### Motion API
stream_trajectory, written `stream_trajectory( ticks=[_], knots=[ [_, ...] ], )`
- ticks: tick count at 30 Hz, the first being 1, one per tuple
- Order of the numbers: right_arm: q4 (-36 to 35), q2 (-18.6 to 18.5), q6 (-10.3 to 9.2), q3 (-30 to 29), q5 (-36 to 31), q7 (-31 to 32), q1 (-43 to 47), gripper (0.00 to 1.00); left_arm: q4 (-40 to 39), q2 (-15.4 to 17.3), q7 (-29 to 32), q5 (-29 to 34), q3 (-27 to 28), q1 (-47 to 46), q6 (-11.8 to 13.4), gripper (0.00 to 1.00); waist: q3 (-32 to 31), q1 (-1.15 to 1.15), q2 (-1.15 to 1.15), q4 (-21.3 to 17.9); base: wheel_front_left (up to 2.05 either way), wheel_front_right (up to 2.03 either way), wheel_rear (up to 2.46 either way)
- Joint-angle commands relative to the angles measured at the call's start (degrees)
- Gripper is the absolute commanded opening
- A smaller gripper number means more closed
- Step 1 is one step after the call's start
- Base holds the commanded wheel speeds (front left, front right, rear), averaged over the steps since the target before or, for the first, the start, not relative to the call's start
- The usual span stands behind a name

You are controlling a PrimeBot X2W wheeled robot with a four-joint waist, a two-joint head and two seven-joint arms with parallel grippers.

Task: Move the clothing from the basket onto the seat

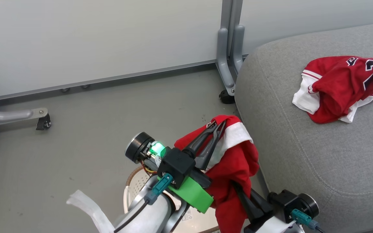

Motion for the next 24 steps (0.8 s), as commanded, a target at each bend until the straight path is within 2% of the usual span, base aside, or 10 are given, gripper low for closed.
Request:
stream_trajectory(
  ticks=[1,2,18,24],
  knots=[
    [-0.3,-0.1,-0.08,0.1,0.2,-0.2,0.0,0.00,0.3,0.5,0.3,0.0,0.1,-1.0,0.3,0.64,0.1,0.00,0.00,-0.1,0.00,0.00,0.00],
    [-0.3,-0.1,-0.08,0.1,0.2,-0.2,-0.1,0.00,0.4,0.6,0.5,0.0,0.0,-1.0,0.4,1.00,0.1,0.00,0.00,-0.1,0.00,0.00,0.00],
    [-0.9,-0.1,-0.08,-0.4,-0.2,-0.2,-0.5,0.00,1.5,1.2,0.9,-0.4,-0.2,-1.3,1.5,1.00,0.7,0.00,0.00,-0.9,0.00,0.00,0.00],
    [-1.4,0.0,-0.08,-1.1,-0.7,-0.2,-0.9,0.00,2.3,1.5,1.6,-1.8,0.3,0.2,1.8,1.00,1.6,0.00,0.00,-2.5,0.00,0.00,0.00]
  ],
)
